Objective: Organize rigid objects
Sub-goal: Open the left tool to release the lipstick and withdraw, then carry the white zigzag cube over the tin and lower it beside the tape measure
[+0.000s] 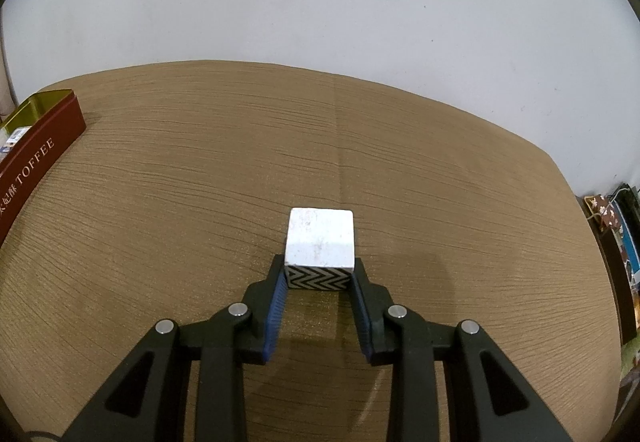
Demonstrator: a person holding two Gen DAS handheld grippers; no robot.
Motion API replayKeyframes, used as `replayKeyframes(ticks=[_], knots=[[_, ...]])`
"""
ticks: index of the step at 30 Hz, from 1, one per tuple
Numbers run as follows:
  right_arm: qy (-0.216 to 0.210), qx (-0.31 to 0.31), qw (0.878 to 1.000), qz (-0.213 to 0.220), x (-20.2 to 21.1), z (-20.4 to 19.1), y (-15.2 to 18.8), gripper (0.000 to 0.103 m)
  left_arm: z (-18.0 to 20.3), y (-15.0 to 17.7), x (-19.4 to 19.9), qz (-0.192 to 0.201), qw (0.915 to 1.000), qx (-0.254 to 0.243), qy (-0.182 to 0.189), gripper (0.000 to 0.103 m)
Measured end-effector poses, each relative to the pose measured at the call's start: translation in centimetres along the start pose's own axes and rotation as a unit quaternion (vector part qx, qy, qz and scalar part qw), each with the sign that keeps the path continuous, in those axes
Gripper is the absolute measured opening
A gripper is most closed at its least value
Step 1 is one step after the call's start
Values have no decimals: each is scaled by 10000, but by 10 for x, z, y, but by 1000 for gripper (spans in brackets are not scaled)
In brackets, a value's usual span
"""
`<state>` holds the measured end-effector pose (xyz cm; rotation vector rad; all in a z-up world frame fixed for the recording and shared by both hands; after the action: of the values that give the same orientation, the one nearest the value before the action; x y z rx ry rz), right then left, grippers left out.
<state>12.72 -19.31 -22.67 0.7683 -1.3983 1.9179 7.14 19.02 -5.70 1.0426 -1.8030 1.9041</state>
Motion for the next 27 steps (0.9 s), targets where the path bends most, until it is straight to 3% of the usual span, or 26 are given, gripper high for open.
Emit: replayKeyframes(ticks=[12,18,24,27], knots=[[62,46,10000,-10,0,-3,0,31,-10,26,-1,15,9998,-47,-171,93],[71,54,10000,-28,0,-3,0,31,-23,25,-2,156,9994,137,-277,93],[90,82,9997,-192,0,-4,-6,31,-19,21,-2,242,9995,21,-202,93],[86,84,9996,-264,1,-6,-9,30,-17,19,-1,369,9986,-120,-352,93]])
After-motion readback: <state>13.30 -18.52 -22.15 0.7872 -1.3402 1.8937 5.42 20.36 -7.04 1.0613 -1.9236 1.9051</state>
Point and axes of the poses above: each gripper's, at about its wrist camera, not at the fingertips, and x roughly against the way its jaws point, z to its right, y to its underside, the point moved 9 cm from there along -x, roughly the way its jaws point, and after that the axes turned 13 degrees about x, right-handed, at the moved point
